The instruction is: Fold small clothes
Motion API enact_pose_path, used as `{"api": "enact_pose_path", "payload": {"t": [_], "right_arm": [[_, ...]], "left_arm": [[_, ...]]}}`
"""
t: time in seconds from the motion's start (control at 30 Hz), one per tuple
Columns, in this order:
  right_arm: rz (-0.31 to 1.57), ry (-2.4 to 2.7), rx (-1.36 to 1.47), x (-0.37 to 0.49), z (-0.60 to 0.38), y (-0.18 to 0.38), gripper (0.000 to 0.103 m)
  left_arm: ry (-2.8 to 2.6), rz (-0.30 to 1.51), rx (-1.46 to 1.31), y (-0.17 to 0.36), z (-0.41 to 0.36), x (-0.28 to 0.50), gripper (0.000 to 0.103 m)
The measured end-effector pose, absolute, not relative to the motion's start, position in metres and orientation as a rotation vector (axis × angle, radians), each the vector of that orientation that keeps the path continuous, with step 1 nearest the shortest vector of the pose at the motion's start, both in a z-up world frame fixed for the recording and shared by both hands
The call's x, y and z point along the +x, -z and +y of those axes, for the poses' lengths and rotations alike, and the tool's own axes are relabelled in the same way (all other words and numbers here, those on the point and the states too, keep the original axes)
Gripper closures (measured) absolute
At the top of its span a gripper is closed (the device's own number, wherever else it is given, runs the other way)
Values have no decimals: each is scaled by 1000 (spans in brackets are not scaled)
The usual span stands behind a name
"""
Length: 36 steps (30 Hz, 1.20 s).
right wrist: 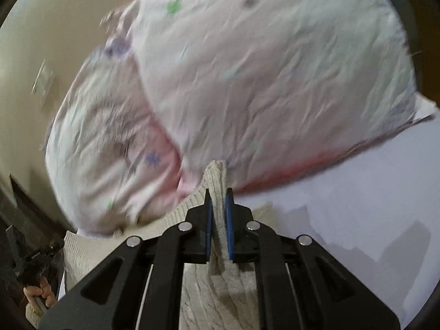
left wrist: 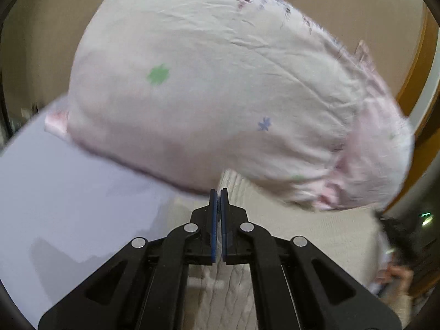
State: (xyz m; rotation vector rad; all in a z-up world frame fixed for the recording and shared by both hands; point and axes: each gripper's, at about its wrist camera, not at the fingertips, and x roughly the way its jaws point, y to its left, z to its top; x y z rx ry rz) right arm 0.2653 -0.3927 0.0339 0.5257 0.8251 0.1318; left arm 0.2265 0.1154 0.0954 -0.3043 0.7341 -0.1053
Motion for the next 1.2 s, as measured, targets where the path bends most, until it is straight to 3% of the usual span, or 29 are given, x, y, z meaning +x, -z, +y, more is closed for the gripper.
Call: {"api": "enact_pose_path", "payload": {"t": [0.13,0.2,0.27,0.3,0.33,0.37,0.4,0.47,0.63,0.73,0.83,0.87,0.9,0.93,1.07,1.2], "right_arm": [[1057,-36,434,295,-375,23,94],[1048,-29,398,295,-371,22,88],[1015,-21,390,292,-374,10,62],[997,-8,389,289,-377,4,35],[971,-2,394,283,-381,-3,26],[929,-23,411,274,-386,-11,26],[904,-46,425,268,-390,-16,25],[856,-96,474,255,-399,-20,23],[859,-148,587,245,-408,-4,22],[888,-167,635,245,-405,8,22],[880,-196,655,240,-404,8,22],[874,-211,670,239,-409,7,22],[869,-229,691,238,-414,6,22],[864,-239,703,236,-416,5,22],[815,-273,757,231,-436,-1,22],[758,-289,793,228,-454,-9,22]], "left_arm": [[49,886,-251,-49,95,271,102],[41,926,-278,-34,96,277,102],[92,935,-360,-34,105,273,102],[125,935,-407,-39,113,268,102],[155,929,-448,-45,122,261,99],[167,916,-465,-51,130,254,90],[169,901,-471,-56,138,246,59],[120,875,-443,-62,153,229,26],[102,1042,-456,-27,166,211,35],[113,1031,-444,-20,157,196,36],[172,1022,-563,-13,146,186,53],[169,1025,-578,-11,142,184,69],[163,1024,-594,-9,137,182,77],[159,1017,-605,-10,136,181,79],[310,894,-711,-59,109,181,84],[621,810,-697,-110,1,204,88]]}}
